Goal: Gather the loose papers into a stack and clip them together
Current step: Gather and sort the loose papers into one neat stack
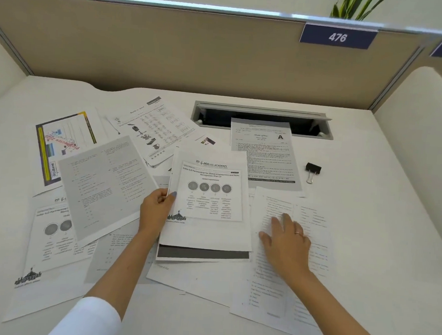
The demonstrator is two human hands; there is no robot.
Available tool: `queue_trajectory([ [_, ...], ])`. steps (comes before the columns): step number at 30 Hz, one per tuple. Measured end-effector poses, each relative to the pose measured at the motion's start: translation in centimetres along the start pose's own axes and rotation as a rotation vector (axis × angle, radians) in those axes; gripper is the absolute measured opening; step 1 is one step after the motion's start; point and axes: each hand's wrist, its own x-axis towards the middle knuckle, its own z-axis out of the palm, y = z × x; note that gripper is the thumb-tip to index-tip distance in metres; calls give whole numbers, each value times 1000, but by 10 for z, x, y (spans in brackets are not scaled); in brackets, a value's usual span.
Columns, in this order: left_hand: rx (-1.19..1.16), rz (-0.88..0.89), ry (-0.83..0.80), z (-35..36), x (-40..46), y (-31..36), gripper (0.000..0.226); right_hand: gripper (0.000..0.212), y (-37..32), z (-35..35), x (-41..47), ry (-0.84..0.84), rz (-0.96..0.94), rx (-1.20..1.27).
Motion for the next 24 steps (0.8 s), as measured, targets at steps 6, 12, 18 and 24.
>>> queue_trajectory([
  [6, 11, 1, 1, 0, 1, -1, 18, 111, -5, 24, 9, -20, -97, 55],
  [12, 8, 6, 20, 1, 0, -1, 15, 81, -15, 13, 49, -45, -222, 35],
  [18, 13, 7, 24, 2, -1, 0, 14, 50, -10, -5, 67, 3, -273, 183],
  [24, 6, 12, 22, 1, -3, 1, 14, 53, 26, -23, 64, 182, 150, 305],
])
